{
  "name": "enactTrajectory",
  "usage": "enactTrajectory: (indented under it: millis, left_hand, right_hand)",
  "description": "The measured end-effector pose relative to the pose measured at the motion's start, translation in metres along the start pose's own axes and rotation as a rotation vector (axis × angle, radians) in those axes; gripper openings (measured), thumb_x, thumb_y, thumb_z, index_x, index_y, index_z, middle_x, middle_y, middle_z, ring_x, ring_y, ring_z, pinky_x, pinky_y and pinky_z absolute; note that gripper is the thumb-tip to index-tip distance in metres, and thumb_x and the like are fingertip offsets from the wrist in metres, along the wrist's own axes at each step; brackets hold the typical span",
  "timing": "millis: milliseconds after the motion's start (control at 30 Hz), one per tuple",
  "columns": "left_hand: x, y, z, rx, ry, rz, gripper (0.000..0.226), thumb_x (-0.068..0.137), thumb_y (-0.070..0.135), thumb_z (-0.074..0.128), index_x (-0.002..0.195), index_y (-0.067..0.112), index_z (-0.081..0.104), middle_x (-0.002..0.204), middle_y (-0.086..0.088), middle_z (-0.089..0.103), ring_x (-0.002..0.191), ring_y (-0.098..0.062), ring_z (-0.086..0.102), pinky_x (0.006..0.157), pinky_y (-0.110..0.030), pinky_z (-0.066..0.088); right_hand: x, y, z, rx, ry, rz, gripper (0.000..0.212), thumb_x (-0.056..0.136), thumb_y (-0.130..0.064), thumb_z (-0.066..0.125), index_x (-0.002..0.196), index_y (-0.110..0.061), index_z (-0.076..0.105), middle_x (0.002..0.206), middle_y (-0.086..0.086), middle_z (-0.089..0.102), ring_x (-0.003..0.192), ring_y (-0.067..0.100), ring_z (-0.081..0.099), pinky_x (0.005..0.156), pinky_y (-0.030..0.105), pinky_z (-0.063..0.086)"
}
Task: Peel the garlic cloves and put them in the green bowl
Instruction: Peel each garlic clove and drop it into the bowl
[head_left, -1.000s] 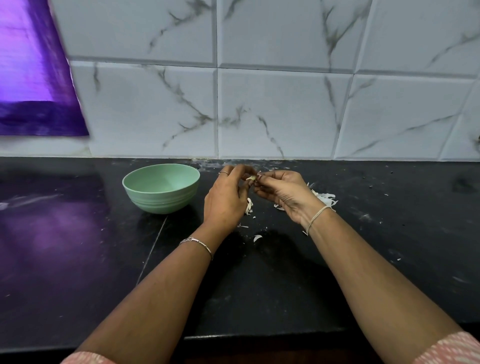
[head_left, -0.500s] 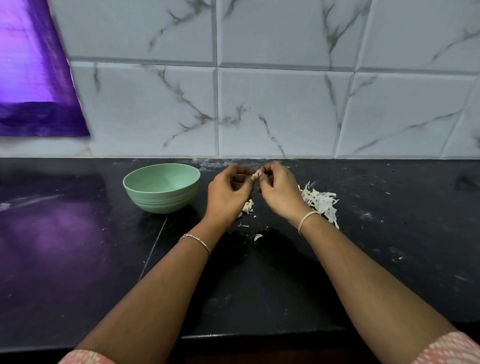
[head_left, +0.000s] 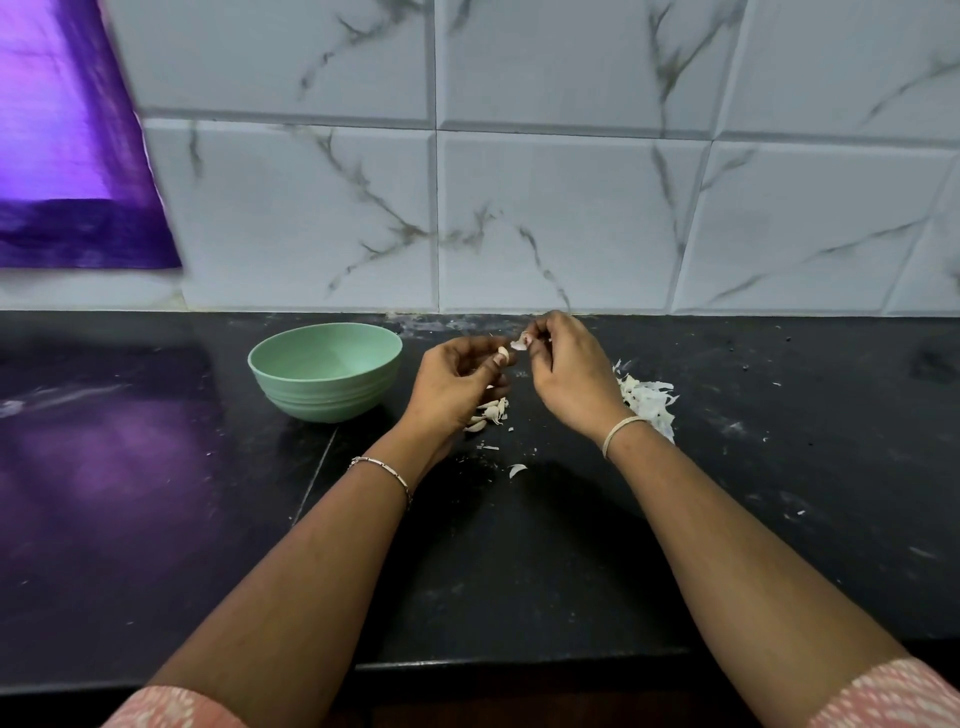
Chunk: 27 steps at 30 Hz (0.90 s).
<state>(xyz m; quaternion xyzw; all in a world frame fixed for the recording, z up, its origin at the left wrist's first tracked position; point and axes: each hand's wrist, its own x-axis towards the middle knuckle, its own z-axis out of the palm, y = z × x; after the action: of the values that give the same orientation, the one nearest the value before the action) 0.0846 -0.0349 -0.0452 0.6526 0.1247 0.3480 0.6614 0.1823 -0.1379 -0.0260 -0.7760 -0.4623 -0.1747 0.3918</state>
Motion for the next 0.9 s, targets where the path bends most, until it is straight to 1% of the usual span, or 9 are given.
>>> enactTrajectory:
  millis: [233,333,467,533,600,667,733,800,900]
  left_hand:
    - [-0.004,-0.001,-0.001,-0.151,-0.036,-0.074,0.022,0.090,-0.008,0.058,0.111,-0.002,0.064,0.093,-0.009,0.071,0.079,-0.009,0.068,0.078,-0.023,0.059]
    - [-0.005,-0.001,-0.001,-0.152,-0.055,-0.095,0.020,0.089,-0.010,0.060,0.099,0.004,0.068,0.089,-0.008,0.072,0.083,-0.013,0.068,0.079,-0.026,0.059]
    - [-0.006,0.000,-0.001,-0.128,-0.077,-0.126,0.015,0.089,-0.004,0.062,0.093,0.009,0.069,0.091,-0.009,0.068,0.079,-0.013,0.064,0.076,-0.026,0.059]
    - [-0.007,0.001,0.000,-0.120,-0.079,-0.137,0.012,0.091,0.000,0.061,0.093,0.010,0.068,0.089,-0.007,0.065,0.073,-0.012,0.060,0.075,-0.027,0.059]
    - [-0.007,0.001,0.000,-0.105,-0.075,-0.136,0.012,0.093,0.002,0.061,0.092,0.011,0.068,0.087,-0.007,0.065,0.071,-0.013,0.059,0.076,-0.028,0.058]
    - [-0.006,0.003,0.000,-0.093,-0.071,-0.126,0.010,0.093,0.003,0.061,0.091,0.010,0.068,0.085,-0.007,0.066,0.071,-0.013,0.059,0.075,-0.028,0.058]
    - [-0.007,0.009,-0.001,-0.084,-0.064,-0.091,0.008,0.092,0.003,0.062,0.092,0.008,0.068,0.085,-0.008,0.067,0.069,-0.012,0.060,0.071,-0.025,0.057]
    - [-0.007,0.019,-0.005,-0.022,-0.034,-0.008,0.007,0.091,0.002,0.063,0.092,0.008,0.067,0.085,-0.011,0.068,0.067,-0.010,0.061,0.069,-0.022,0.056]
    - [-0.001,0.036,-0.023,0.132,0.123,0.182,0.011,0.089,0.005,0.067,0.089,0.016,0.069,0.081,-0.005,0.069,0.070,-0.011,0.061,0.071,-0.022,0.056]
  right_hand:
    - [0.009,0.045,-0.037,-0.183,-0.064,0.170,0.019,0.096,-0.015,0.054,0.100,-0.023,0.071,0.105,0.002,0.059,0.094,0.020,0.058,0.086,0.033,0.048]
    - [0.009,0.061,-0.052,-0.241,-0.046,0.300,0.016,0.087,-0.018,0.065,0.079,-0.028,0.074,0.099,0.002,0.066,0.090,0.020,0.062,0.083,0.030,0.050]
    - [0.004,0.062,-0.056,-0.301,0.035,0.395,0.028,0.075,-0.009,0.074,0.056,-0.023,0.059,0.077,-0.002,0.064,0.082,0.021,0.063,0.070,0.024,0.041]
    - [0.004,0.061,-0.055,-0.298,0.050,0.396,0.027,0.073,-0.002,0.070,0.060,-0.021,0.054,0.078,0.000,0.062,0.084,0.024,0.062,0.069,0.027,0.040]
    - [0.004,0.060,-0.051,-0.253,0.041,0.346,0.017,0.076,0.000,0.066,0.074,-0.016,0.060,0.087,0.004,0.066,0.089,0.026,0.061,0.075,0.032,0.046]
    - [0.004,0.055,-0.045,-0.185,0.047,0.278,0.014,0.086,-0.002,0.060,0.094,-0.013,0.064,0.093,0.005,0.070,0.093,0.025,0.064,0.083,0.035,0.050]
    - [0.003,0.045,-0.037,-0.145,0.045,0.239,0.016,0.095,-0.012,0.052,0.106,-0.016,0.064,0.084,-0.001,0.073,0.090,0.022,0.066,0.081,0.036,0.051]
    - [0.001,0.034,-0.029,-0.175,0.006,0.216,0.023,0.101,-0.029,0.044,0.104,-0.020,0.065,0.075,-0.004,0.073,0.087,0.021,0.067,0.078,0.036,0.052]
    - [-0.001,0.023,-0.017,-0.206,-0.101,0.170,0.036,0.099,-0.045,0.043,0.095,-0.020,0.069,0.084,-0.002,0.071,0.088,0.024,0.065,0.076,0.036,0.051]
